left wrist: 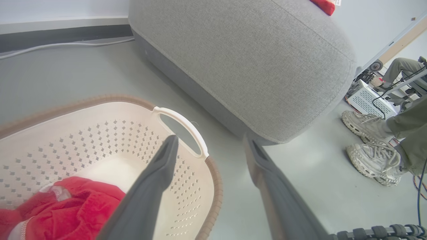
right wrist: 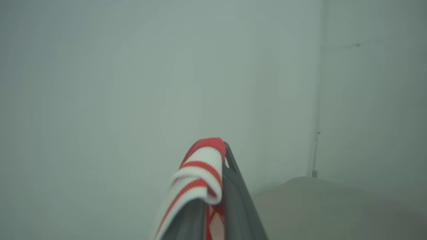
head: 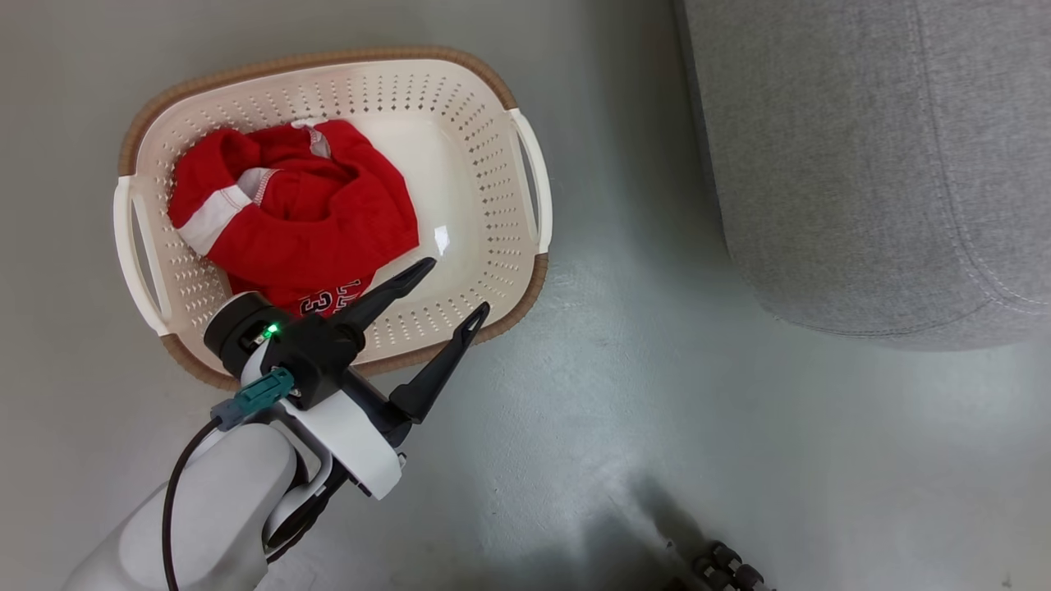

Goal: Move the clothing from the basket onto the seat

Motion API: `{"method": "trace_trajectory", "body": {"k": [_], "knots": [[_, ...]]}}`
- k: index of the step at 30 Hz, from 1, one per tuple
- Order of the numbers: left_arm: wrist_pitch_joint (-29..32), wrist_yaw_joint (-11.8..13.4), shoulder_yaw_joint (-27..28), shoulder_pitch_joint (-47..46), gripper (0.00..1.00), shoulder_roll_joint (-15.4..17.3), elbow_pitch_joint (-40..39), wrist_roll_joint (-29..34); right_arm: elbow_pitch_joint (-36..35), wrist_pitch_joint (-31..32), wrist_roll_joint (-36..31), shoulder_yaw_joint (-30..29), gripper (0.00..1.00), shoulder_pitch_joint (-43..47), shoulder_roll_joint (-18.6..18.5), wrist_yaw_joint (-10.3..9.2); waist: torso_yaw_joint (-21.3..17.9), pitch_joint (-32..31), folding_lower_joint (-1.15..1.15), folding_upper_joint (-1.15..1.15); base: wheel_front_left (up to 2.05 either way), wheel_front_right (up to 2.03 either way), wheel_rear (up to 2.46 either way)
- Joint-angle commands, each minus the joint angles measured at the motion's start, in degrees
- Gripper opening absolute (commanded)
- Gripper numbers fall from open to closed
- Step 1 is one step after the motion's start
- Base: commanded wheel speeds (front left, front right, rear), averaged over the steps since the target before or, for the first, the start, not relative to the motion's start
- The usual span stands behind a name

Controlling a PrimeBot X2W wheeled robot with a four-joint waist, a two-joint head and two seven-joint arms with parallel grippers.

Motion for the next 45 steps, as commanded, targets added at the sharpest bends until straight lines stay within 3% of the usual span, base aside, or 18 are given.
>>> {"method": "trace_trajectory", "body": {"k": [1, 3, 11, 19, 20, 21, 22, 30, 35, 45], "knots": [[-0.3, 0.0, 1.6, -1.0, 1.00, 0.8, -1.0, 0.4, -0.9, 0.3, -0.5, 0.1, 0.00, 0.3, -0.5, 0.17, 0.4, 0.6, 0.00, 0.00, 0.00, 0.00, 0.00], [-0.3, 0.0, 1.7, -1.0, 1.00, 0.8, -1.0, 0.5, 1.8, 0.9, -0.1, -0.8, 0.00, 1.2, -0.2, 0.17, 0.7, 0.9, 0.00, 0.00, 0.00, 0.00, 0.00], [-0.3, 0.0, 0.4, -1.1, 1.00, -0.1, -0.7, 0.2, 23.6, 2.7, 2.8, -5.2, 0.00, 3.5, -11.1, 0.17, 2.3, 1.2, 0.00, 0.00, 0.00, 0.00, 0.00], [-0.3, 0.0, 0.5, -1.8, 1.00, -0.4, -0.5, -0.1, 32.5, 1.9, 3.2, -7.3, 0.00, 4.6, -13.4, 0.17, 2.8, 0.9, 0.00, 0.00, 0.00, 0.00, 0.00], [-0.3, 0.0, 0.5, -1.9, 1.00, -0.6, -0.5, -0.1, 33.0, 1.6, 3.1, -7.5, 0.18, 4.8, -13.7, 0.17, 2.8, 0.8, 0.00, 0.00, 0.00, 0.00, 0.00], [-0.3, 0.0, 0.6, -2.0, 1.00, -0.7, -0.5, -0.2, 33.5, 1.4, 3.3, -8.0, 0.64, 4.9, -13.8, 0.17, 2.9, 0.7, 0.00, 0.00, 0.00, 0.00, 0.00], [-0.3, 0.0, 0.6, -2.1, 1.00, -0.8, -0.5, -0.2, 33.9, 1.1, 3.5, -8.1, 1.00, 4.8, -13.7, 0.17, 2.9, 0.6, 0.00, 0.00, 0.00, 0.00, 0.00], [-0.3, 0.0, 0.9, -2.1, 1.00, -1.8, -0.6, 0.3, 36.8, -0.1, 4.8, -6.1, 1.00, 5.7, -13.1, 0.17, 3.5, -1.9, 0.00, 0.00, 0.00, 0.00, 0.00], [-0.3, 0.0, 1.5, -1.6, 1.00, -3.4, -0.5, 0.6, 38.0, -0.6, 6.1, -1.4, 1.00, 8.7, -12.5, 0.17, 4.2, -5.2, 0.00, 0.00, 0.00, 0.00, 0.00], [-0.3, 0.0, 3.7, 1.3, 1.00, -7.3, 1.0, 0.5, 33.5, -0.7, 14.8, 8.1, 1.00, 18.9, -10.3, 0.17, 6.1, -14.5, 0.00, 0.00, 0.00, 0.00, 0.00]]}}
